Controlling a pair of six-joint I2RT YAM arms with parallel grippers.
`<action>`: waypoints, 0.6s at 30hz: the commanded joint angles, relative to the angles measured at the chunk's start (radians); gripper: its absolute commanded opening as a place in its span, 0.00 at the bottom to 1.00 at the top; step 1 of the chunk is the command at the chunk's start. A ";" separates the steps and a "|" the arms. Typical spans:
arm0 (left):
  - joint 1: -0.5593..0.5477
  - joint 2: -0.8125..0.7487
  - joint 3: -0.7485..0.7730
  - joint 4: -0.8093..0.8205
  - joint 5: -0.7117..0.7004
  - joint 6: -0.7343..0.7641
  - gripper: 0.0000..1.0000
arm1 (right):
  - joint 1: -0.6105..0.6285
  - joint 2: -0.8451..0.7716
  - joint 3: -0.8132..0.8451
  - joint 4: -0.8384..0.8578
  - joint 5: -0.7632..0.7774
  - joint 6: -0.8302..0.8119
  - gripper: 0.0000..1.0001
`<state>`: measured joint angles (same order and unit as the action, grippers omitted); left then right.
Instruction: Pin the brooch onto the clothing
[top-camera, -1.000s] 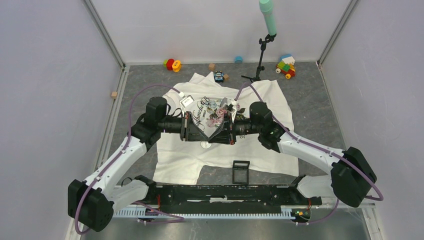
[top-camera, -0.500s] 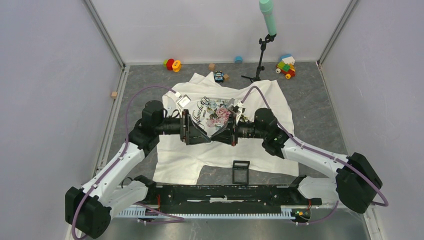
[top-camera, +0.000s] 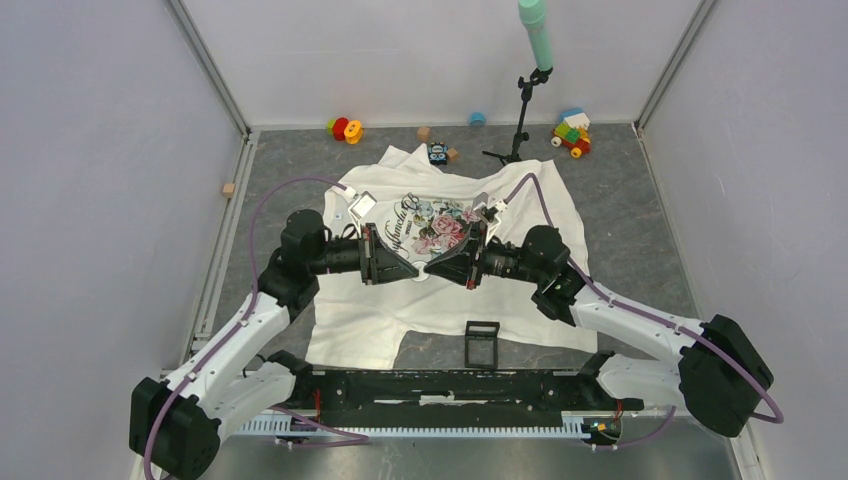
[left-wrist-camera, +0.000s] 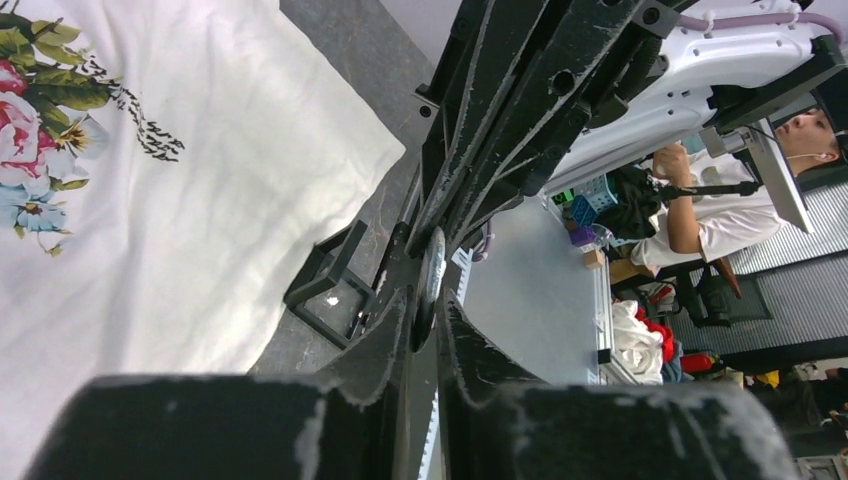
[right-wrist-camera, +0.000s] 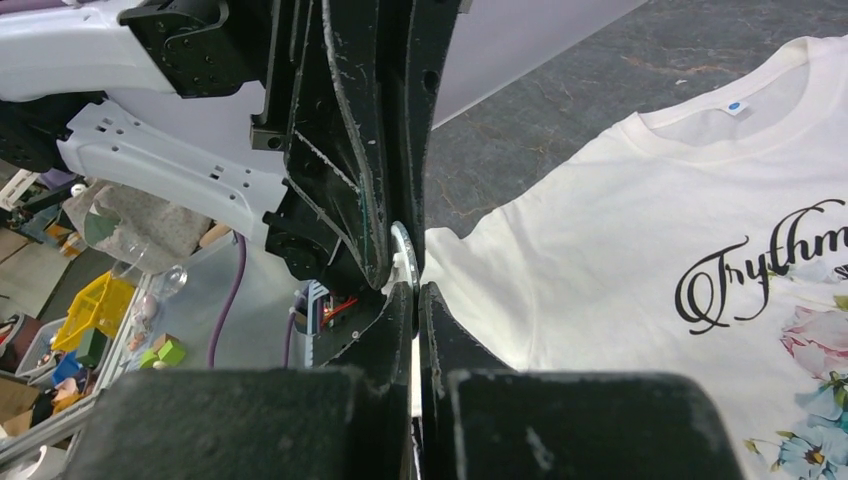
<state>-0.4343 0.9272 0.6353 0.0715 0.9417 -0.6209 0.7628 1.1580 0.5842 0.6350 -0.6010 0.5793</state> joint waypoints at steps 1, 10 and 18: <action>-0.005 -0.021 -0.010 0.090 0.006 -0.056 0.13 | -0.003 -0.011 0.000 0.055 0.009 0.014 0.00; -0.005 -0.028 -0.018 0.102 0.036 -0.064 0.02 | -0.006 -0.012 0.008 0.001 -0.002 -0.021 0.00; -0.005 -0.015 0.008 0.009 0.130 -0.001 0.02 | -0.022 -0.020 0.055 -0.053 -0.110 -0.045 0.42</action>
<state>-0.4343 0.9173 0.6147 0.1253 0.9913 -0.6506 0.7513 1.1526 0.5854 0.5991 -0.6296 0.5579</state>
